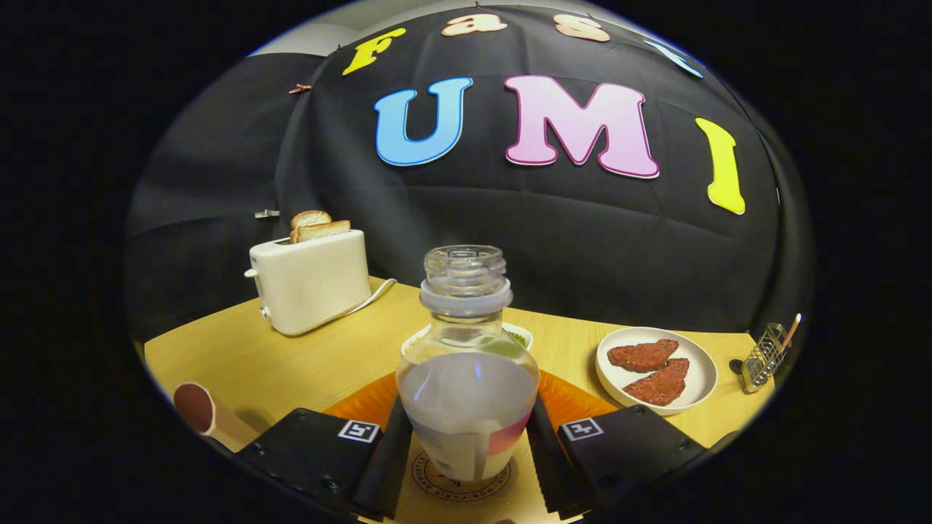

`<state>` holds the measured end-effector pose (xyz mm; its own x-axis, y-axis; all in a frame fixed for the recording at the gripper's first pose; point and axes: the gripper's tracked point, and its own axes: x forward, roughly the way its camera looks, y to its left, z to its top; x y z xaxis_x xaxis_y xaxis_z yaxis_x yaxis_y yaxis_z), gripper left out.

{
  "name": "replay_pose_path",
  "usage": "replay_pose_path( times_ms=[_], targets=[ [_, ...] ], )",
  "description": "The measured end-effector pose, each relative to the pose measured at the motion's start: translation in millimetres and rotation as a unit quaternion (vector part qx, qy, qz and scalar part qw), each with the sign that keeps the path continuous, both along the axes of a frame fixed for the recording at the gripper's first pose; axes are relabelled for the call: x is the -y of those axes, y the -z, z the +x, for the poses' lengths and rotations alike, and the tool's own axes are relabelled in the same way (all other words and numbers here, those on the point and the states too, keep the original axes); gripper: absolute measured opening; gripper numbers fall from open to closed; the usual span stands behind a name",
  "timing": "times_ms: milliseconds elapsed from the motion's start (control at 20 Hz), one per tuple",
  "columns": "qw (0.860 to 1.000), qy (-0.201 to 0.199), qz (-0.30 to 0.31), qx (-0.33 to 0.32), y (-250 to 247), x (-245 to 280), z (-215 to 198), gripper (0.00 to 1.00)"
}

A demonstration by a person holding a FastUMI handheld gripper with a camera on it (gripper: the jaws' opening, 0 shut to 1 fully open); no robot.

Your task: Take the bottle from table, then pour the juice into the cup, finally place the bottle on the coaster

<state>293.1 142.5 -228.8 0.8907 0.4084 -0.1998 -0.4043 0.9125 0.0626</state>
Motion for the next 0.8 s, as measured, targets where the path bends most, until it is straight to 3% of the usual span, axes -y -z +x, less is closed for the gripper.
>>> replay_pose_path(
  times_ms=[550, 800],
  targets=[
    [0.999, -0.015, -0.029, 0.04, -4.3, 1.8, -18.5, 0.75],
    [1.0, -0.005, -0.009, 0.019, -1.3, 7.2, -14.1, 0.78]
  ],
)
